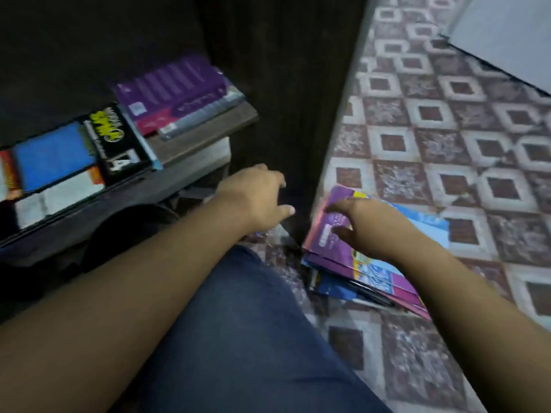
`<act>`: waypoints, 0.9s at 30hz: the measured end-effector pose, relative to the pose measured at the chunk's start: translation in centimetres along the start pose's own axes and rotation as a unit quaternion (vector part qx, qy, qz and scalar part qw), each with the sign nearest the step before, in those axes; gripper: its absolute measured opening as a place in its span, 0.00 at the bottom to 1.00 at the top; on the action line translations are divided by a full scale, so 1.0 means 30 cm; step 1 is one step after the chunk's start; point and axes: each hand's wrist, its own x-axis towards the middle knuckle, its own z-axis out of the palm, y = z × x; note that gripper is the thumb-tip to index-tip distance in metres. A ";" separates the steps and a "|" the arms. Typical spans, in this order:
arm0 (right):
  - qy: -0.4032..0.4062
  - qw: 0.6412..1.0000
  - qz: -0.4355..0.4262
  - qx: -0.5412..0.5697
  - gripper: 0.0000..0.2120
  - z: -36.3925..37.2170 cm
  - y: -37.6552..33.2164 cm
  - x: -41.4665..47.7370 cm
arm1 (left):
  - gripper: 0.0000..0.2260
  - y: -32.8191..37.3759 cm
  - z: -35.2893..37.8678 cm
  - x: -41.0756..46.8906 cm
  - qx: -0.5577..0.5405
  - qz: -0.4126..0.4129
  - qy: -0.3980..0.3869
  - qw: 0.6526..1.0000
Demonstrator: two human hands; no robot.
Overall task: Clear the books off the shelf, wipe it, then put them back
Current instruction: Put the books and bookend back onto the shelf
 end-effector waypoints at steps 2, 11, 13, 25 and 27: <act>-0.056 0.996 0.071 0.013 0.20 0.086 0.122 -0.057 | 0.22 0.115 0.037 0.077 0.017 0.058 -0.054 0.997; -0.092 0.988 0.122 -0.010 0.46 0.409 0.311 -0.092 | 0.19 0.340 0.216 0.256 0.129 0.154 -0.065 0.978; -0.083 0.989 0.123 -0.010 0.54 0.460 0.313 -0.086 | 0.20 0.308 0.285 0.243 0.165 0.156 -0.113 0.967; -0.075 0.994 0.073 0.024 0.34 0.449 0.372 -0.067 | 0.25 0.241 0.350 0.271 0.144 0.129 -0.197 0.961; -0.076 0.994 0.073 0.041 0.25 0.402 0.391 -0.071 | 0.27 0.254 0.363 0.267 0.157 0.160 -0.175 0.959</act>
